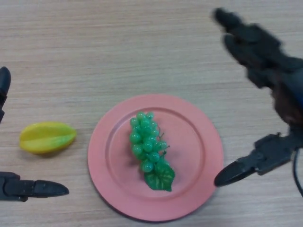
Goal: Pick up the green grapes and place it on the plate
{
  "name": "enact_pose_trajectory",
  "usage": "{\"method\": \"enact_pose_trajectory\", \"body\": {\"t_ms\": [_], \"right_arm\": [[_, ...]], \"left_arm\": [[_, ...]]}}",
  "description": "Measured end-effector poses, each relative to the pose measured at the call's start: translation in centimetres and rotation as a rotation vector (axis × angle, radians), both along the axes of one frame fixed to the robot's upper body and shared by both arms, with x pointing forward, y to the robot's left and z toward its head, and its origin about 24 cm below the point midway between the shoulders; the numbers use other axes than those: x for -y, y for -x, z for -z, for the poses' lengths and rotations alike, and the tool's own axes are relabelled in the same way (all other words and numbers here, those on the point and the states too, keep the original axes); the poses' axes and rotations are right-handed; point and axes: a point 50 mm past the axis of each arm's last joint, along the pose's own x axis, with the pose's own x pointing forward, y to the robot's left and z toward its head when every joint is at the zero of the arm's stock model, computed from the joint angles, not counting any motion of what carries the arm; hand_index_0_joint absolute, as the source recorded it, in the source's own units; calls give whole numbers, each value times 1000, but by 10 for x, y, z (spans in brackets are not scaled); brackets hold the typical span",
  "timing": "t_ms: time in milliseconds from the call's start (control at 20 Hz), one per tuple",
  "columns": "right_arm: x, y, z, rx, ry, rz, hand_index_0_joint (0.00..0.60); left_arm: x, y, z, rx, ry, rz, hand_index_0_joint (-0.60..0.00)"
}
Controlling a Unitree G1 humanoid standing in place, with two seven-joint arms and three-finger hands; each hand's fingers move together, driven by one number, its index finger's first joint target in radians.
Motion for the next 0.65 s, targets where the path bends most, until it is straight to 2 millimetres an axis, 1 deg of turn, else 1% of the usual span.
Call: {"method": "enact_pose_trajectory", "body": {"t_ms": [50, 100, 150, 250, 450, 650], "right_arm": [[7, 4, 7, -31, -27, 50, 0], [9, 7, 14, -61, -31, 63, 0], [10, 10, 23, -105, -29, 68, 0], [7, 13, 28, -132, -31, 66, 0], [-9, 18, 22, -92, -25, -10, 0], [-14, 14, 12, -46, -39, -23, 0]], "left_arm": [[1, 0, -3, 19, 7, 12, 0], [1, -1, -4, 23, 6, 12, 0], [1, -1, -4, 20, 7, 13, 0], [1, -3, -7, 10, -13, 18, 0], [0, -4, -20, 32, -58, 15, 0], [1, -8, -28, 49, -67, 44, 0]]}}
